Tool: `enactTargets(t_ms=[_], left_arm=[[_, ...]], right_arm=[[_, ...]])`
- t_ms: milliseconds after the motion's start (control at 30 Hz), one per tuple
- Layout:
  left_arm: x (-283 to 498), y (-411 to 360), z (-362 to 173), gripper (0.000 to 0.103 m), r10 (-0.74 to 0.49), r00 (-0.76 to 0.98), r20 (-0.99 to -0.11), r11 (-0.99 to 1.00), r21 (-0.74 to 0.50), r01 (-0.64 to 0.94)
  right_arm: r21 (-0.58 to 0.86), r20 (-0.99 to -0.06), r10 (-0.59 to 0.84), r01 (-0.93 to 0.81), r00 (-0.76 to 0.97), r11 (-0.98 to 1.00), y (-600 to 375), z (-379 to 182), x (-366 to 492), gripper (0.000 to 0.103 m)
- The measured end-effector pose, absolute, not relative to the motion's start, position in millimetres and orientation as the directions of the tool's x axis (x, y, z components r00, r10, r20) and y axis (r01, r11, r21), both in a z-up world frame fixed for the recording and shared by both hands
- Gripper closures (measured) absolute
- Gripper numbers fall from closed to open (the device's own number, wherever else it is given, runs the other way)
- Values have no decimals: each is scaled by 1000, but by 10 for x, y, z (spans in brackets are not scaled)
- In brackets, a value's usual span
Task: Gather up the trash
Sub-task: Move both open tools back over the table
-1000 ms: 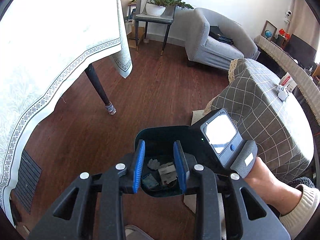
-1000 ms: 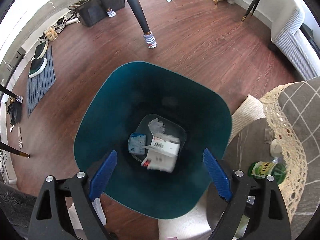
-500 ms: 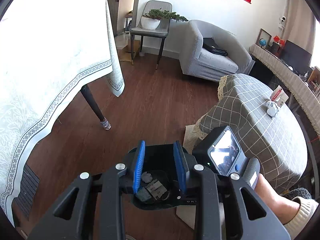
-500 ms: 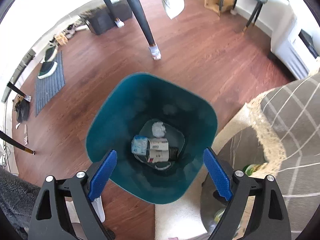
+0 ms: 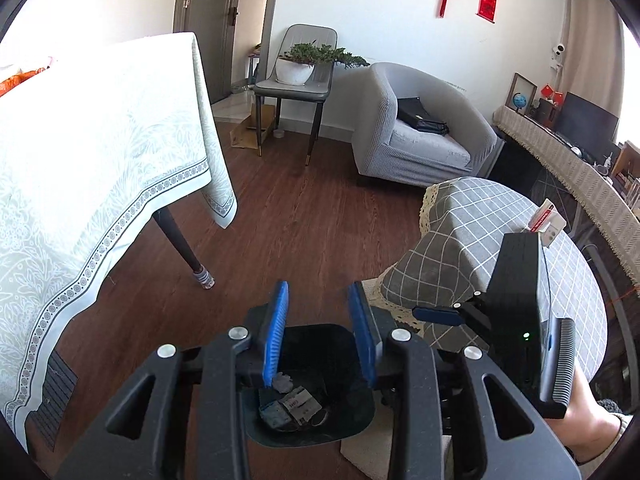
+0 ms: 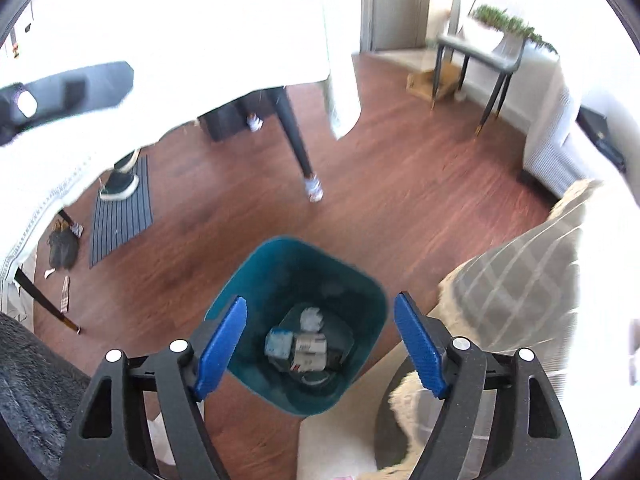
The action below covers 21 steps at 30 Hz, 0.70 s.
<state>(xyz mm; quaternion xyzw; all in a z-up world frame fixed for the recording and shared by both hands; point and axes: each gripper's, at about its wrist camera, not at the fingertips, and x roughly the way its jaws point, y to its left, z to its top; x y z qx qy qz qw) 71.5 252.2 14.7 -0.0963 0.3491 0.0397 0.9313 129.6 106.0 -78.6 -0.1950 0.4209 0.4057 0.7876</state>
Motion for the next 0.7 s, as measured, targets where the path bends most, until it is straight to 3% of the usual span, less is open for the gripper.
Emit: enactTargets(t_ms=[533, 700], left_arm=[[1124, 1697, 170, 33, -94, 779, -620, 990, -141, 7], [1286, 1405, 121, 27, -131, 774, -620, 987, -152, 45]], right_arm=[[12, -714, 448, -630, 539, 777, -163, -135, 1786, 28], [10, -690, 408, -556, 598, 831, -610, -66, 1905, 18]])
